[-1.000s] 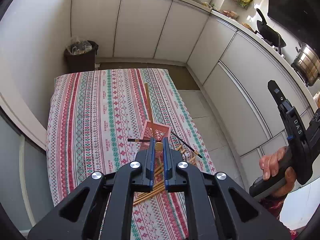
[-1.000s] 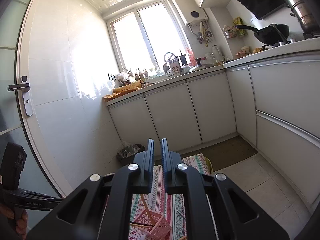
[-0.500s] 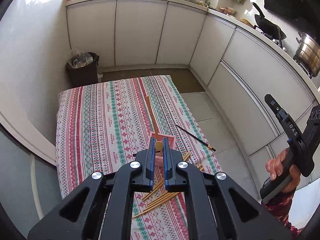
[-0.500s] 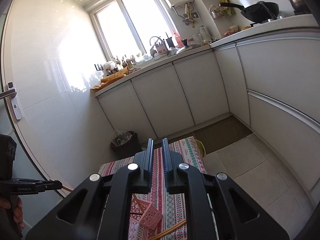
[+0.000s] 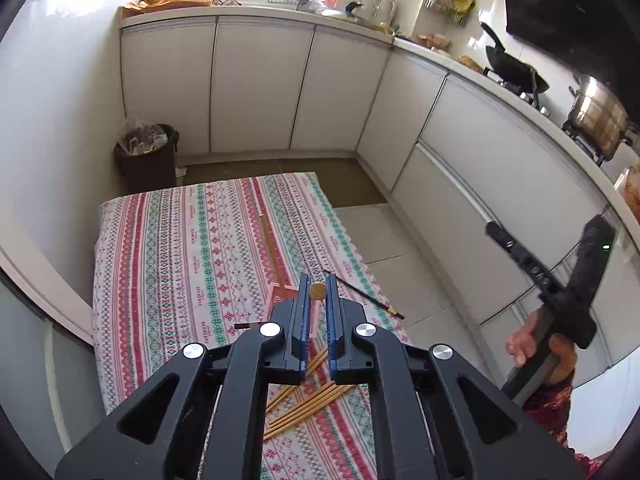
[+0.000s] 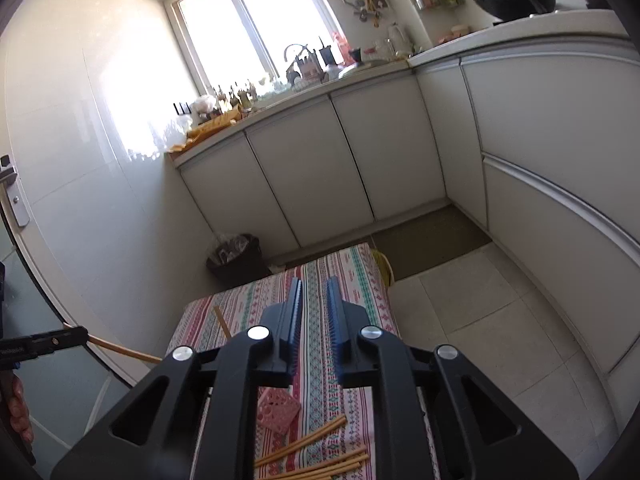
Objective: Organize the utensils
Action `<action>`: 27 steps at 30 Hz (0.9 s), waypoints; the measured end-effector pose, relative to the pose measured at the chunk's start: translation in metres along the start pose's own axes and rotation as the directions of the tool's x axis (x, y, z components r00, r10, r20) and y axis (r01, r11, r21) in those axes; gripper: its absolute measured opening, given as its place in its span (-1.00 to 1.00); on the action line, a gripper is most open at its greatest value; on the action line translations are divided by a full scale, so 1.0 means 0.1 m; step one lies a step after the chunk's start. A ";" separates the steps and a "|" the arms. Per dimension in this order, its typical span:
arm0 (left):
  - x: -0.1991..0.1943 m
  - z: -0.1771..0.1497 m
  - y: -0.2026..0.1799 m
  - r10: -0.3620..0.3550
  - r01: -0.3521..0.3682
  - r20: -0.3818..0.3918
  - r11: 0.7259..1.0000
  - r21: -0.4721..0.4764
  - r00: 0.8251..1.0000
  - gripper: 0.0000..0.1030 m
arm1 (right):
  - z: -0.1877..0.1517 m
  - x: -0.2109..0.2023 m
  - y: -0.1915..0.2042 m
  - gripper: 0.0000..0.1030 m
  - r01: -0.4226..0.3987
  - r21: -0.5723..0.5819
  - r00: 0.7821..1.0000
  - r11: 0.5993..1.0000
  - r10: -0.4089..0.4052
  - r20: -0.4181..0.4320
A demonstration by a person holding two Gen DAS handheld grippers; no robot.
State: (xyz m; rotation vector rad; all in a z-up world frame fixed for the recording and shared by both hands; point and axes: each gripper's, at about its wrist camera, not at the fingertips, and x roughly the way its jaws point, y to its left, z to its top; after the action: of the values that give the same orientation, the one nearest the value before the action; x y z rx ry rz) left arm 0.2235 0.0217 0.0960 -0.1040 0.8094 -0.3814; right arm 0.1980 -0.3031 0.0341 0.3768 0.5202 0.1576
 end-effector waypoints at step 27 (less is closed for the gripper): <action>-0.31 -0.34 0.32 -0.288 0.305 0.171 0.949 -0.085 0.942 -0.89 | -1.97 1.47 -1.97 -0.33 0.292 0.829 0.924 0.477 0.084 -0.374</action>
State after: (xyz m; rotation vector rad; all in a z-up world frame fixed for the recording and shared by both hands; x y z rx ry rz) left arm 0.1892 0.0647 0.0859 -0.3588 0.6587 -0.6062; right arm 0.2333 -0.3871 -0.2675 1.3706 0.9969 -0.2020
